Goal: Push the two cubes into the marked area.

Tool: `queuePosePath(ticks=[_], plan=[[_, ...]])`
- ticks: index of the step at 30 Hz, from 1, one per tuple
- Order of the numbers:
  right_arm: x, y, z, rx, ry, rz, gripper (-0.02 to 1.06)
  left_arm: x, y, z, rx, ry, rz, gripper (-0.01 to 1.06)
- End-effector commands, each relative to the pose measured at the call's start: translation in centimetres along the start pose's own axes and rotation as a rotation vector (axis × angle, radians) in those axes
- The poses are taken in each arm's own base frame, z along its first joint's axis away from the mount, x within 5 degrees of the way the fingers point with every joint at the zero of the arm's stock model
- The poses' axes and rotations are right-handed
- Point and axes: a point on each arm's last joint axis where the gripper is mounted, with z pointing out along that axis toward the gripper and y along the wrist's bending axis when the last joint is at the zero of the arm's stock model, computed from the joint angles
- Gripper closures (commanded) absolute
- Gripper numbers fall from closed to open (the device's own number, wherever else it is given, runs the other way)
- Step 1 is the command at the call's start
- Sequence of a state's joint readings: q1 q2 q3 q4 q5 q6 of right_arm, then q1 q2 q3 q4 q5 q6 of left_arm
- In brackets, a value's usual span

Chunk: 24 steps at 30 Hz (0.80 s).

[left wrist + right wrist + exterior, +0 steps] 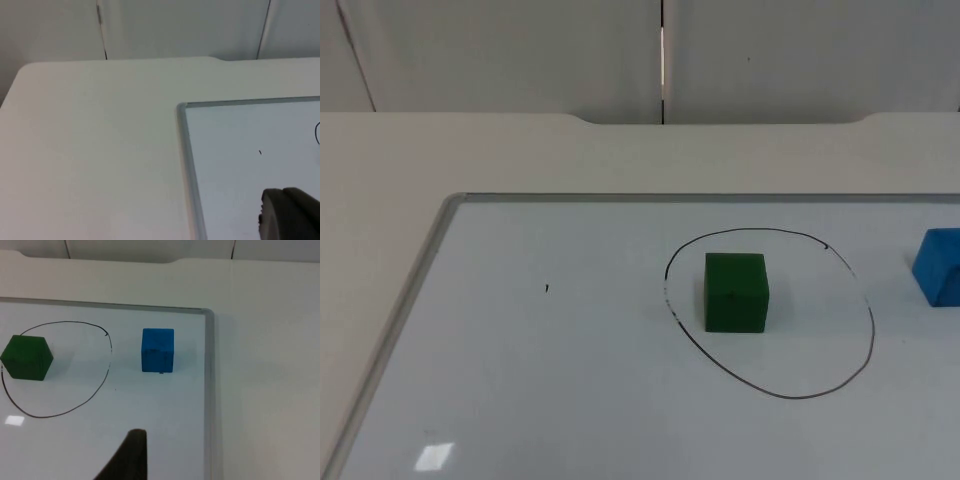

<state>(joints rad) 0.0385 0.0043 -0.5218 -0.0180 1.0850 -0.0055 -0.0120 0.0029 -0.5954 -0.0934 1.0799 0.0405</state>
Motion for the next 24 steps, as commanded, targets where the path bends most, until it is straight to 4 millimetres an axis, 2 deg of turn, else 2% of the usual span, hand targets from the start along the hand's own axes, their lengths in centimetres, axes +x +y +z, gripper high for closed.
queuePosePath(ticks=[1,5,18,21,24], plan=[[0.1,0.0,0.1,0.006,-0.005,-0.006,-0.01,1.0,0.0,1.0,0.009,0.049,-0.022,1.05],[0.1,0.0,0.1,0.006,-0.005,-0.006,-0.01,2.0,0.1,2.2,0.002,0.091,-0.028,1.05],[-0.3,-0.4,0.6,0.056,0.033,0.069,0.01,2.0,0.3,2.2,-0.012,0.091,-0.033,1.05],[-1.0,-0.9,1.5,0.103,0.093,0.085,0.07,2.0,0.3,2.2,-0.012,0.091,-0.033,1.05],[-2.3,-1.3,2.7,0.156,0.133,0.096,0.23,2.0,0.3,2.2,-0.012,0.091,-0.033,1.05]])
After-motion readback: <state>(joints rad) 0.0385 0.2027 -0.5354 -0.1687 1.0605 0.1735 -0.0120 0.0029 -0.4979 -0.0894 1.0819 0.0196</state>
